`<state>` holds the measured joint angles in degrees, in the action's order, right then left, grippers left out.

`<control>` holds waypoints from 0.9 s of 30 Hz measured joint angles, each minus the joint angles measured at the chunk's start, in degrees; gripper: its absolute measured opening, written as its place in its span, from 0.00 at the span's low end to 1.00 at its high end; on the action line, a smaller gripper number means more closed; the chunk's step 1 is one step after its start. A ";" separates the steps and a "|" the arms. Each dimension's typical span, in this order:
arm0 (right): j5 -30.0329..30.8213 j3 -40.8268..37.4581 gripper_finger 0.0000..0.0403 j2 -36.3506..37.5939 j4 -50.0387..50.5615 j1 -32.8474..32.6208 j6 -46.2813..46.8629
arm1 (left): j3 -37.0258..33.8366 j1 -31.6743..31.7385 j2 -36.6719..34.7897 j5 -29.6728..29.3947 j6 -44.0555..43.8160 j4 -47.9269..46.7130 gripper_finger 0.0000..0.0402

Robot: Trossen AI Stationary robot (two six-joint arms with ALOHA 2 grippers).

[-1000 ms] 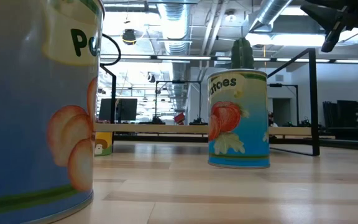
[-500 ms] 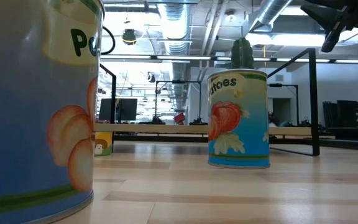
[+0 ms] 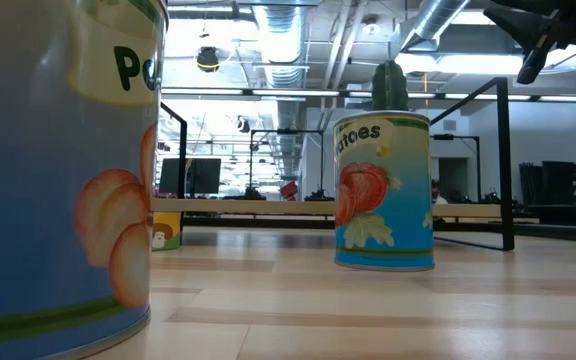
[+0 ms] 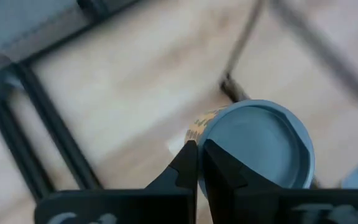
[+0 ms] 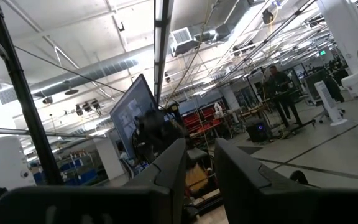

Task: Pick and place cans onto a shelf
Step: Put the small canned black beans on the shelf

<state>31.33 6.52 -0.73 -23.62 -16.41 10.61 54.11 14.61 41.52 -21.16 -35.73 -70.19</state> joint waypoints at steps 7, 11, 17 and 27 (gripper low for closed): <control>0.01 0.00 0.28 0.00 0.01 0.00 -0.02 | 8.15 0.00 5.78 -0.15 7.88 17.10 0.00; 0.01 0.00 0.28 0.00 -0.02 0.00 -0.02 | 9.61 -0.02 14.15 3.29 13.67 28.95 0.00; 0.02 0.00 0.28 0.00 -0.08 0.01 -0.01 | 15.83 0.15 29.06 7.65 19.31 37.79 0.00; 0.00 0.00 0.28 0.00 0.02 0.01 -0.02 | 38.49 0.15 51.87 15.46 28.18 32.20 0.00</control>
<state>31.33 6.52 -0.73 -23.60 -16.40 10.59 92.61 14.76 93.39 -5.71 -7.54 -37.99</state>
